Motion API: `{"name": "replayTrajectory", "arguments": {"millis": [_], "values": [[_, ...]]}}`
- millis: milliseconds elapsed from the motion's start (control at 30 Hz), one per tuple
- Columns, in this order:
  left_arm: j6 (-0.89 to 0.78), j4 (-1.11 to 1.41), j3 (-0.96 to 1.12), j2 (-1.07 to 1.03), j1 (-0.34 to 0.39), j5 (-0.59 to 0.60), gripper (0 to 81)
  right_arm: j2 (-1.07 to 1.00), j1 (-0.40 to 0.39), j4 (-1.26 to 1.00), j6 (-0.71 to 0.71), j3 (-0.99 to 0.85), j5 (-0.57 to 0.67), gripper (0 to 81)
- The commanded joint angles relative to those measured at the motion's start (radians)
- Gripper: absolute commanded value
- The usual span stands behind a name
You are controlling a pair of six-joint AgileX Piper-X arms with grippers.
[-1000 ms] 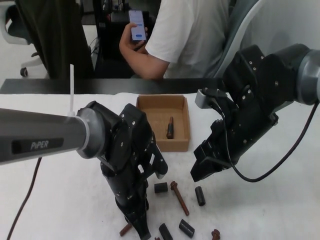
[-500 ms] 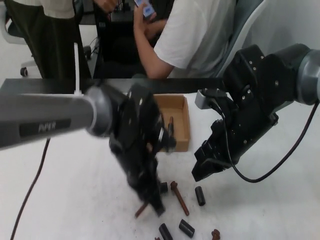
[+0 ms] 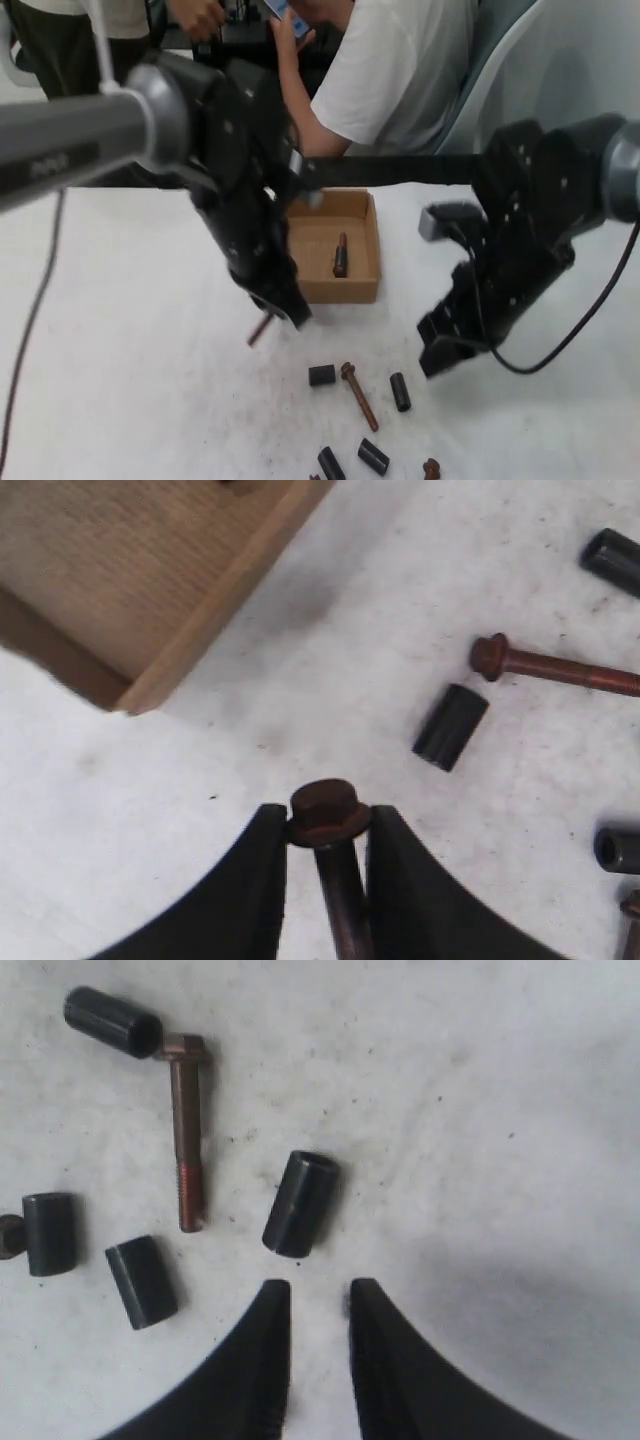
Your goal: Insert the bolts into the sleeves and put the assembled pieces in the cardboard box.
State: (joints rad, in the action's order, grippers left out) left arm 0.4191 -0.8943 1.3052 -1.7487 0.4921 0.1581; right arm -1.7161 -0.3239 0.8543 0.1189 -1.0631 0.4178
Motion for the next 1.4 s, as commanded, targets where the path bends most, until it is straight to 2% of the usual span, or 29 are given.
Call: {"name": "replayTrajectory", "arguments": {"millis": [0,167,400,600,800,1033,1367], "values": [[-0.014,-0.004,0.013,0.071,-0.057,0.015,0.0,-0.013,-0.01,0.0,-0.007,0.012,0.03,20.3],[-0.019,0.001,0.013,0.118,-0.101,0.017,0.0,-0.015,-0.044,-0.003,-0.015,0.012,0.038,20.3],[-0.021,-0.009,0.013,0.127,-0.124,0.017,0.0,-0.015,-0.065,-0.027,-0.022,0.012,0.023,20.3],[-0.023,-0.017,0.013,0.127,-0.126,0.022,0.0,-0.015,-0.062,-0.063,-0.022,0.012,0.023,20.8],[-0.023,-0.032,0.013,0.127,-0.126,0.022,0.0,-0.015,-0.062,-0.087,-0.034,0.012,0.006,29.2],[-0.023,-0.037,0.013,0.127,-0.126,0.022,0.0,-0.018,-0.062,-0.09,-0.037,0.012,-0.031,29.4],[-0.023,-0.036,0.013,0.147,-0.126,0.022,0.0,-0.033,-0.062,-0.086,-0.037,0.012,-0.022,29.4]]}}
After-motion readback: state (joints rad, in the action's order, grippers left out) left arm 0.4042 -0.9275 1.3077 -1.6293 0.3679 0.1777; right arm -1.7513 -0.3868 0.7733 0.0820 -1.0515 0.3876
